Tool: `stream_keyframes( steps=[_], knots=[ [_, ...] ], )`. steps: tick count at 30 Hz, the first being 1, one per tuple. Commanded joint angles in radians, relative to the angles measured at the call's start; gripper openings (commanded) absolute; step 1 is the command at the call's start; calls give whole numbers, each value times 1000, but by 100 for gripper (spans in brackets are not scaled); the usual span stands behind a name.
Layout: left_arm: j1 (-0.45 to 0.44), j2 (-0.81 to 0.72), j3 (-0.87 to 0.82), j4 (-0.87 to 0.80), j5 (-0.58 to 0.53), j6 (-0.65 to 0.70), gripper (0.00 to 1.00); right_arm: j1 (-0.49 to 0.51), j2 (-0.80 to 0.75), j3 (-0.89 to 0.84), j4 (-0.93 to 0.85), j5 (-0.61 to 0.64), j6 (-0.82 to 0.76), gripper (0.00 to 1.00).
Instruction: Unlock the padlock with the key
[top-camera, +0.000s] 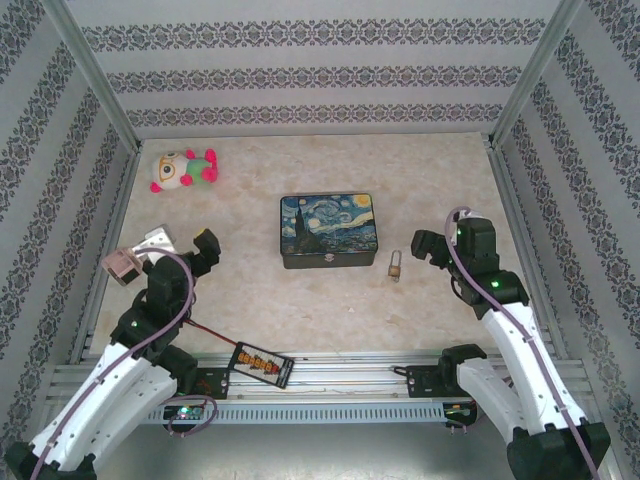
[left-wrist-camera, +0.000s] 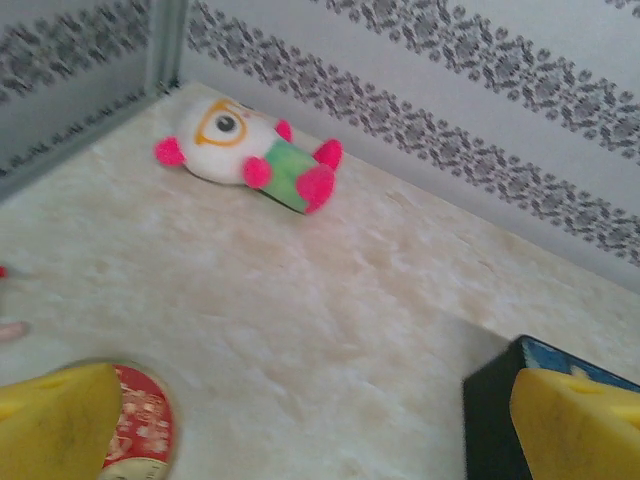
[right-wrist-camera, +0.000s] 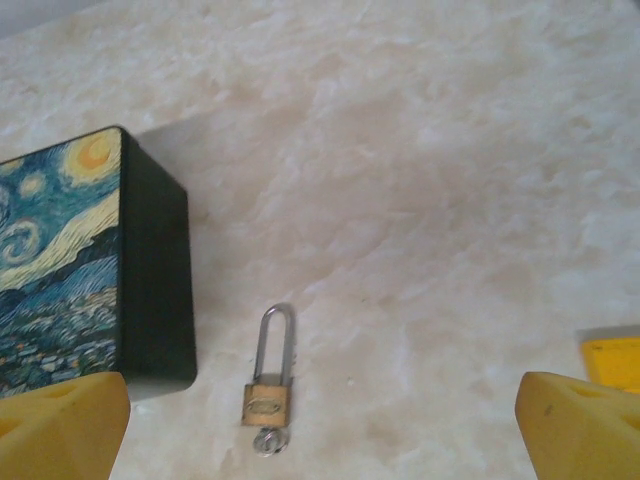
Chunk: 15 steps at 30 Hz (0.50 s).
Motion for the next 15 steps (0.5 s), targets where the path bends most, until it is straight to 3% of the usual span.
stream_keyframes(
  steps=[1, 10, 15],
  knots=[
    [12, -44, -43, -1, -124, 113, 99, -16, -34, -37, 56, 96, -31, 98],
    [53, -57, -159, 215, -208, 357, 99, -37, -41, -109, 164, 257, -54, 98],
    [167, -28, -196, 297, -102, 389, 99, -45, -99, -215, 332, 390, -66, 98]
  ],
)
